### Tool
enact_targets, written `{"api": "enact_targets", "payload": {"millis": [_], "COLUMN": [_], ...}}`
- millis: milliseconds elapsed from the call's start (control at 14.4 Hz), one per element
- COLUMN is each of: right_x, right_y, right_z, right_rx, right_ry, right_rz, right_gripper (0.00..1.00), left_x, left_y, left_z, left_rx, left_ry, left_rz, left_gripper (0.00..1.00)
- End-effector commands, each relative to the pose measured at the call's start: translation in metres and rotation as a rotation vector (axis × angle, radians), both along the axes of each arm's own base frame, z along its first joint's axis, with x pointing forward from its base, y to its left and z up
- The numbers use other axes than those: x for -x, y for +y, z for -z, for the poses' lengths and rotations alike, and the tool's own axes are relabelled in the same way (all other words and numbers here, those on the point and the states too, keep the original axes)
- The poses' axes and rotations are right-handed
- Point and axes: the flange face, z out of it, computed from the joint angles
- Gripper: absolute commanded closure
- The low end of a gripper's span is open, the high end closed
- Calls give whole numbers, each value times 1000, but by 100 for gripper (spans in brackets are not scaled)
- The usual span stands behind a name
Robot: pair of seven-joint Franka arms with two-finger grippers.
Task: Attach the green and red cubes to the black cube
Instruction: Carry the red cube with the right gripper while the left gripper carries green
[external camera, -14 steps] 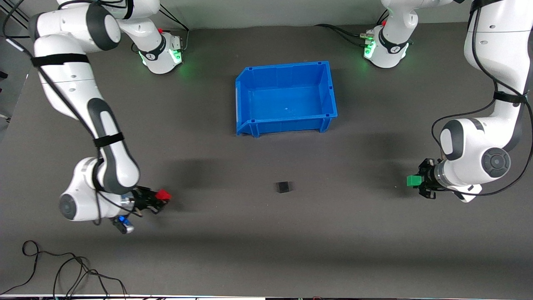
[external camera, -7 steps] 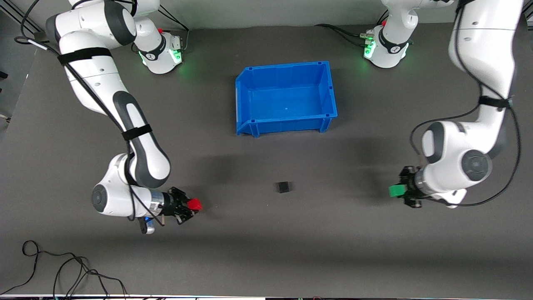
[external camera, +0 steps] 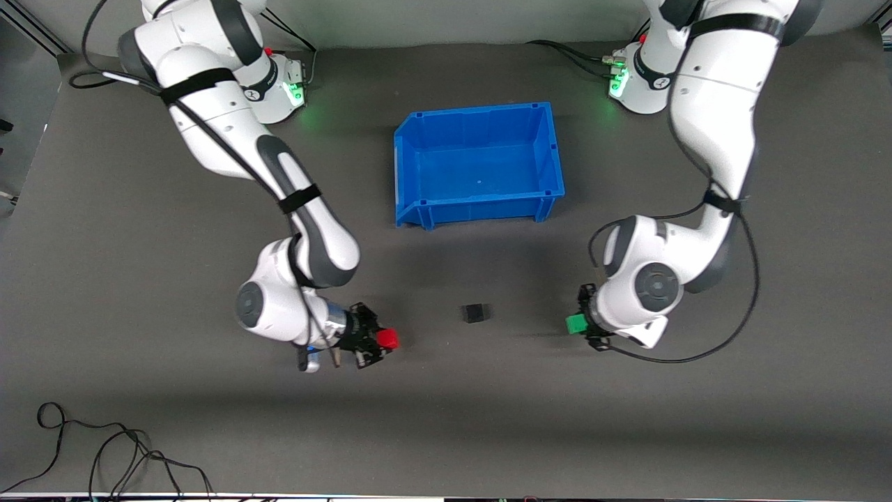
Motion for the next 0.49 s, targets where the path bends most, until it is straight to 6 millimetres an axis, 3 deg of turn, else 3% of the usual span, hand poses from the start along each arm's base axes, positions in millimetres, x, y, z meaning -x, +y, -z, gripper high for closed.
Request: {"api": "enact_targets", "payload": {"millis": [0, 209, 418], "right_x": [8, 22, 41], "right_y": [35, 60, 91], "right_z": [10, 18, 24], "right_rx": [-10, -6, 0], "right_ry": [4, 51, 86], "right_rz": [37, 88, 110], "right_gripper": [100, 100, 100], "left_x": [3, 22, 36], "left_y": [-36, -85, -110], "left_z": [3, 12, 30], "left_rx": [38, 58, 52], "left_ry": [-16, -49, -28], "left_rz": [-76, -108, -88], "left_gripper": [100, 100, 100]}}
